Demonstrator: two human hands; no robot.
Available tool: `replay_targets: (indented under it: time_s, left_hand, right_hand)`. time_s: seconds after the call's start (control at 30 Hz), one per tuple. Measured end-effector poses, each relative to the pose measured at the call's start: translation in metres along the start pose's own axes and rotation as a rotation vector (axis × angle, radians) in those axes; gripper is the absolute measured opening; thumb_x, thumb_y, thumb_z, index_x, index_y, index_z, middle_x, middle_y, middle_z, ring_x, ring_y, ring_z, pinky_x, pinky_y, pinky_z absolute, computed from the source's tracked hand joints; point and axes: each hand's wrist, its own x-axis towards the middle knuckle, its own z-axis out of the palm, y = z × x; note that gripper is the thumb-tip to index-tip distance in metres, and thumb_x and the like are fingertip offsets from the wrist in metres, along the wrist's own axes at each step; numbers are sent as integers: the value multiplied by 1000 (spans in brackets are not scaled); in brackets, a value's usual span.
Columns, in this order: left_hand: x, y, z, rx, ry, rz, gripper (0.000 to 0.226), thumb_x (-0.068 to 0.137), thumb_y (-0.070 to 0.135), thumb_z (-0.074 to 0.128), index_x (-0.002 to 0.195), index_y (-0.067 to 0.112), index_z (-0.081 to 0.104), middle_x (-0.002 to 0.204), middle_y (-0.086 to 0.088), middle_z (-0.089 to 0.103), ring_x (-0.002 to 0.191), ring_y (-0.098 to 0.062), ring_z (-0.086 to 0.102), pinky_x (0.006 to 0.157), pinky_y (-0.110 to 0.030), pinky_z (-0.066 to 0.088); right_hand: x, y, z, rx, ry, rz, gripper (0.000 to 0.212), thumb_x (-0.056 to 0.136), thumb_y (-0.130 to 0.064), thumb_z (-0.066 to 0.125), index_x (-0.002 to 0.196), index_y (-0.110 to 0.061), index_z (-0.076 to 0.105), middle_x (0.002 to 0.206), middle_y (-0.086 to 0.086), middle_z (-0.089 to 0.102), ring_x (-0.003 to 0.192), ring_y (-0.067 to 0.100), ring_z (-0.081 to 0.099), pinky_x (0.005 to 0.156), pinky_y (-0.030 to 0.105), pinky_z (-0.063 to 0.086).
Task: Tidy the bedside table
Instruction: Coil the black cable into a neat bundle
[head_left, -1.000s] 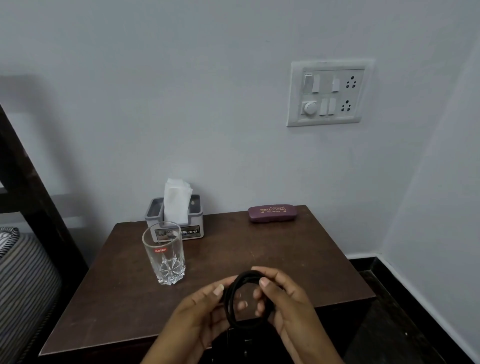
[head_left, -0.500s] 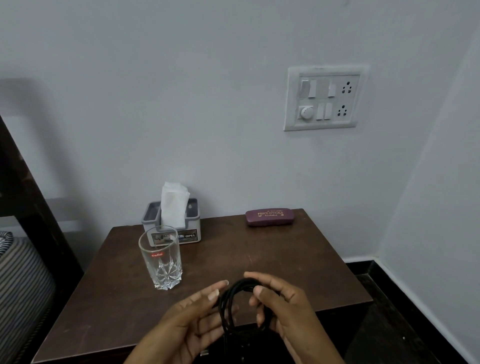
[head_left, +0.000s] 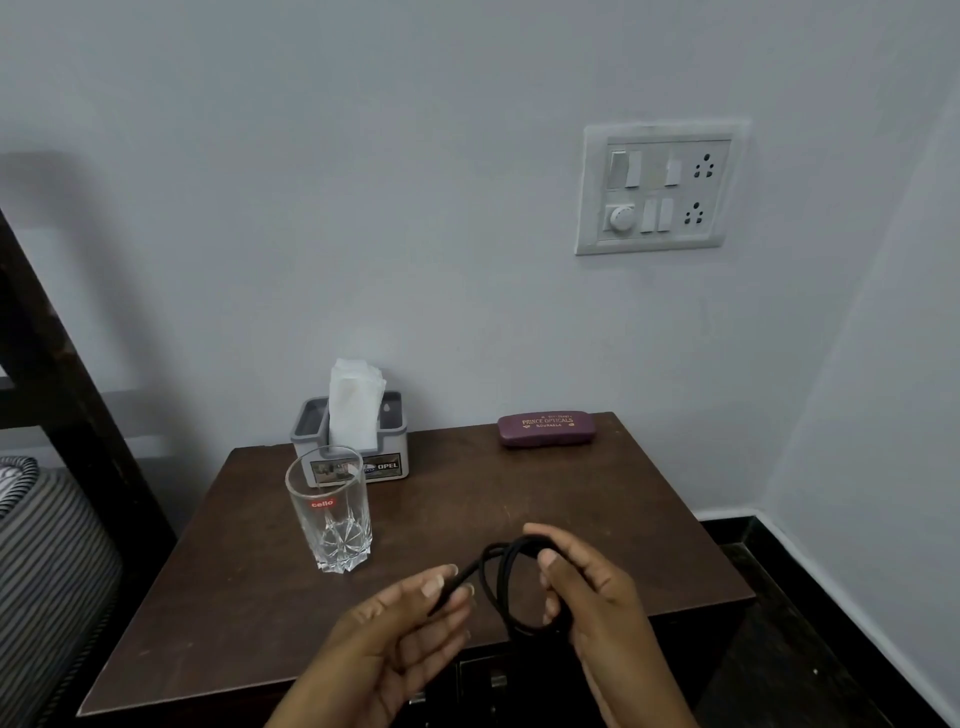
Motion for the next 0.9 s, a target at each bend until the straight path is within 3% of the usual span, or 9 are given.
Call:
replay_targets:
  time_s: [0.07, 0.1, 0.23, 0.4, 0.5, 0.53, 0.6, 0.7, 0.9]
  left_hand:
    - [2, -4, 3, 22, -6, -6, 73, 22, 26, 96, 88, 3, 75, 89, -18, 74, 76, -24, 73, 55, -29, 59]
    - [3, -6, 4, 41, -2, -2, 72, 22, 26, 96, 87, 4, 75, 87, -16, 74, 74, -23, 73, 54, -28, 58]
    - [0, -7, 17, 37, 3, 38, 15, 79, 6, 61, 91, 3, 67, 72, -14, 74, 58, -19, 71, 46, -24, 55]
    - [4, -6, 17, 35, -26, -9, 37, 90, 33, 45, 85, 7, 72, 85, -16, 75, 64, -23, 72, 59, -28, 57]
    - [1, -8, 24, 163, -6, 99, 17, 84, 21, 62, 99, 13, 69, 89, -10, 75, 69, -22, 71, 58, -25, 55]
    - [2, -9, 25, 234, -9, 160, 24, 78, 12, 71, 102, 14, 67, 87, -7, 75, 70, -20, 70, 57, -23, 55]
    - [3, -13, 24, 316, -10, 242, 37, 65, 12, 69, 102, 14, 67, 82, -4, 75, 66, -17, 68, 57, -22, 54]
    - [6, -14, 24, 316, -32, 283, 35, 66, 15, 57, 99, 14, 68, 80, -5, 75, 58, -15, 66, 52, -20, 51]
    - [14, -21, 29, 261, -41, 324, 21, 87, 2, 53, 102, 9, 65, 78, -7, 73, 57, -15, 66, 54, -21, 53]
  right_hand:
    - [-2, -1, 2, -5, -15, -11, 33, 89, 0, 55, 91, -27, 74, 58, -1, 59, 50, 8, 50, 52, 20, 44]
    - [-4, -2, 4, -8, -29, -14, 31, 89, 1, 55, 94, -25, 73, 58, 0, 61, 50, 7, 51, 51, 20, 45]
    - [-10, -1, 8, -104, -40, -77, 30, 88, -2, 57, 98, -27, 71, 64, -3, 65, 52, 4, 52, 53, 18, 46]
    - [-10, 4, 5, -309, 16, -178, 29, 89, -15, 61, 99, -41, 71, 89, -10, 67, 72, -1, 63, 64, 13, 48]
    - [-11, 8, 6, -467, -10, -224, 36, 89, -10, 60, 103, -42, 67, 102, -19, 61, 91, -3, 62, 77, 10, 47]
    - [-12, 8, 7, -481, -25, -208, 35, 89, -11, 59, 104, -42, 66, 101, -17, 61, 89, -2, 62, 77, 12, 48]
    - [-11, 6, 7, -401, -53, -129, 31, 90, -11, 58, 106, -36, 68, 92, -7, 66, 73, 3, 64, 68, 19, 51]
    - [-8, 0, 3, -123, -127, 71, 26, 92, -8, 53, 101, -24, 71, 76, 0, 69, 56, 8, 58, 56, 22, 48]
    - [2, 2, -4, 251, -247, 261, 25, 87, -18, 60, 107, -5, 69, 89, 18, 66, 70, 21, 57, 76, 40, 47]
